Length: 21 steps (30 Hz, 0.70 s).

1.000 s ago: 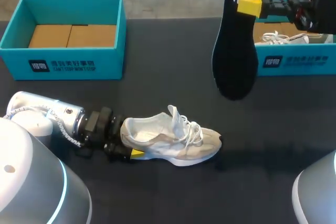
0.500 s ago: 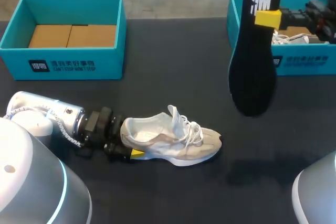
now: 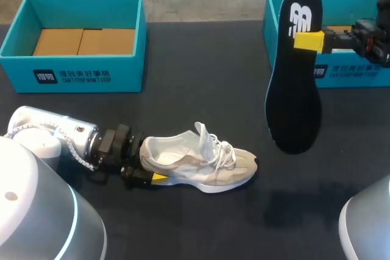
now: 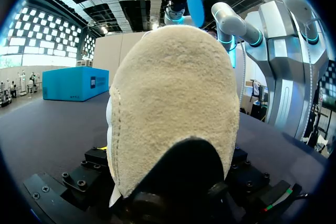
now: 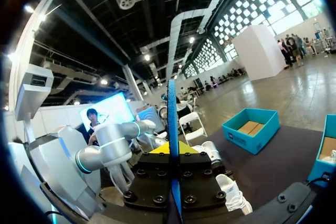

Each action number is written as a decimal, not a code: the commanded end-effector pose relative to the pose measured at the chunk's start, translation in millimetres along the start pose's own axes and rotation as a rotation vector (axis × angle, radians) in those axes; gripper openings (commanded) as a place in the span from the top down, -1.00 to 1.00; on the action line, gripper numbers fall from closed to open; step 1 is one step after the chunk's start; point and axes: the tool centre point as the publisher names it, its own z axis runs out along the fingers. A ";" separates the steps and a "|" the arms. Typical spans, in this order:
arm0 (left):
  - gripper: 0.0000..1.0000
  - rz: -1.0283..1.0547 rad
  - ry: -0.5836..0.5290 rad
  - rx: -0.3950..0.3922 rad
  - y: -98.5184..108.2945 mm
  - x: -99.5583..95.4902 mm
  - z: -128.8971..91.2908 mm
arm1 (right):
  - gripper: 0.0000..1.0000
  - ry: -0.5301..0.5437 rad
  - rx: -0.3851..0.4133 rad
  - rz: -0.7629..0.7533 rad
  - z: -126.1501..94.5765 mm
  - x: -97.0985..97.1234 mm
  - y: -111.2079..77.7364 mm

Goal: Take the shoe out of the shoebox, open the shoe tongue, remove and reinsert the insole, then place the shoe into the shoebox

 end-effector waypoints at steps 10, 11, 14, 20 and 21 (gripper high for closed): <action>1.00 0.000 0.002 0.001 1.6 -1.6 0.4 | 1.00 -0.015 -0.019 0.006 -4.3 19.8 -22.7; 1.00 0.000 0.002 0.001 1.6 -1.6 0.4 | 1.00 -0.017 -0.018 0.007 -4.6 21.4 -23.9; 1.00 0.000 0.002 0.001 1.6 -1.6 0.4 | 1.00 -0.019 -0.013 0.010 -5.4 26.6 -27.1; 1.00 0.000 0.002 0.001 1.6 -1.6 0.4 | 1.00 -0.037 -0.008 0.009 -7.9 40.7 -33.0; 1.00 0.000 0.002 0.001 1.6 -1.6 0.4 | 1.00 -0.043 -0.011 0.007 -8.9 43.1 -34.1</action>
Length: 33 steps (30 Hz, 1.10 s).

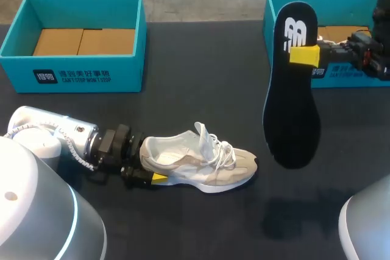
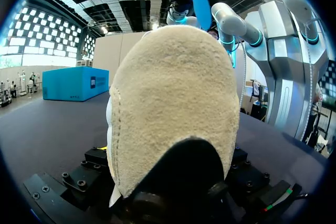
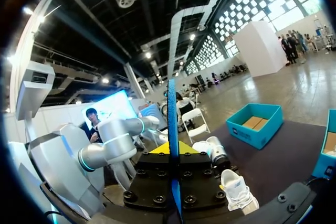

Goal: Take the shoe out of the shoebox, open the shoe tongue, remove and reinsert the insole, then place the shoe into the shoebox

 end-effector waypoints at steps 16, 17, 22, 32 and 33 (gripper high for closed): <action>1.00 0.000 0.002 0.001 1.5 -1.5 0.4 | 1.00 -0.103 -0.070 -0.039 -20.4 47.1 -29.1; 1.00 0.000 0.002 0.001 1.5 -1.5 0.4 | 1.00 -0.104 -0.071 -0.039 -20.9 47.5 -29.0; 1.00 0.000 0.002 0.001 1.5 -1.5 0.4 | 1.00 -0.104 -0.071 -0.039 -20.9 47.5 -29.0; 1.00 0.000 0.002 0.001 1.5 -1.5 0.4 | 1.00 -0.104 -0.071 -0.039 -20.9 47.5 -29.0; 1.00 0.000 0.002 0.001 1.5 -1.5 0.4 | 1.00 -0.104 -0.071 -0.039 -20.9 47.5 -29.0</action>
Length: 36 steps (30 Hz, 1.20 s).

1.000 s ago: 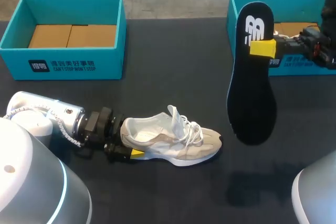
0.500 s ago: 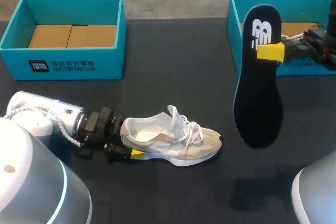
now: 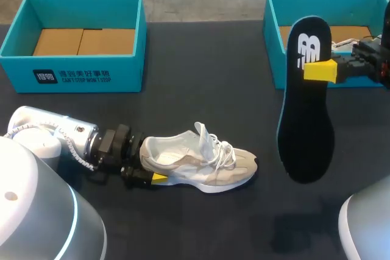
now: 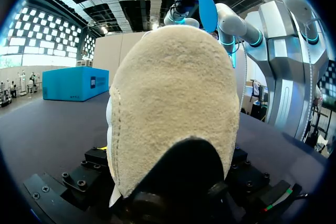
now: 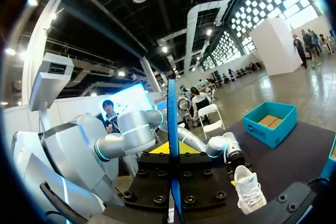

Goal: Take the shoe out of the shoebox, open the shoe tongue, remove and reinsert the insole, then place the shoe into the shoebox

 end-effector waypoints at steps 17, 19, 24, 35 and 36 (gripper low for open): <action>1.00 0.000 0.002 0.001 1.5 -1.6 0.4 | 1.00 -0.358 -0.126 0.001 -2.5 -7.1 -0.3; 1.00 0.000 0.002 0.001 1.5 -1.6 0.4 | 1.00 -0.383 -0.126 -0.001 -2.3 -6.8 0.2; 1.00 0.000 0.002 0.001 1.5 -1.6 0.4 | 1.00 -0.409 -0.134 -0.004 -1.7 -6.5 0.5; -1.00 -0.020 -0.007 -0.013 -0.5 -0.7 -2.8 | 1.00 -0.409 -0.134 -0.004 -1.7 -6.5 0.5; -1.00 -0.018 -0.006 -0.013 -0.9 0.3 -4.2 | 1.00 -0.409 -0.134 -0.004 -1.7 -6.5 0.5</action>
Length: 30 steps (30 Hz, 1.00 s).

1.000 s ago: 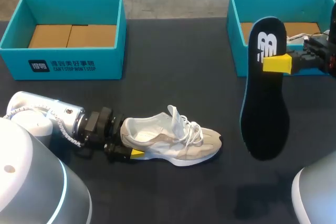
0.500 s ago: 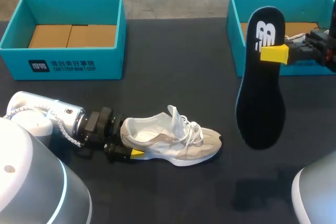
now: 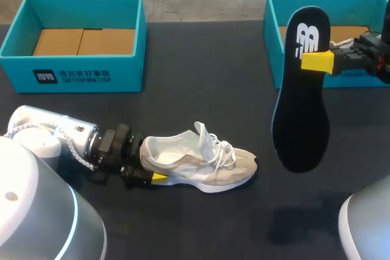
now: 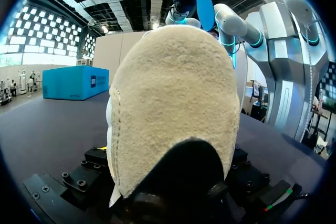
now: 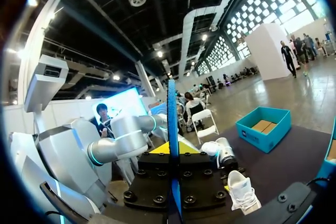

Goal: Take the shoe out of the shoebox, open the shoe tongue, remove and reinsert the insole, then place the shoe into the shoebox

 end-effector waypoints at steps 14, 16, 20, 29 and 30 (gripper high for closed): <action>-1.00 0.037 -0.036 -0.090 -14.6 16.0 -31.4 | 1.00 -0.354 -0.086 -0.001 -2.2 8.4 -10.2; -1.00 0.044 -0.055 -0.115 -16.6 16.9 -35.7 | 1.00 -0.354 -0.086 -0.001 -2.2 8.4 -10.2; -1.00 0.053 -0.081 -0.169 -20.1 15.3 -45.0 | 1.00 -0.354 -0.086 -0.001 -2.2 8.4 -10.2; -1.00 0.020 -0.107 -0.275 -27.6 17.1 -69.7 | 1.00 -0.354 -0.086 -0.001 -2.2 8.4 -10.2; -1.00 0.019 -0.105 -0.287 -30.3 17.9 -72.7 | 1.00 -0.354 -0.086 -0.001 -2.2 8.4 -10.2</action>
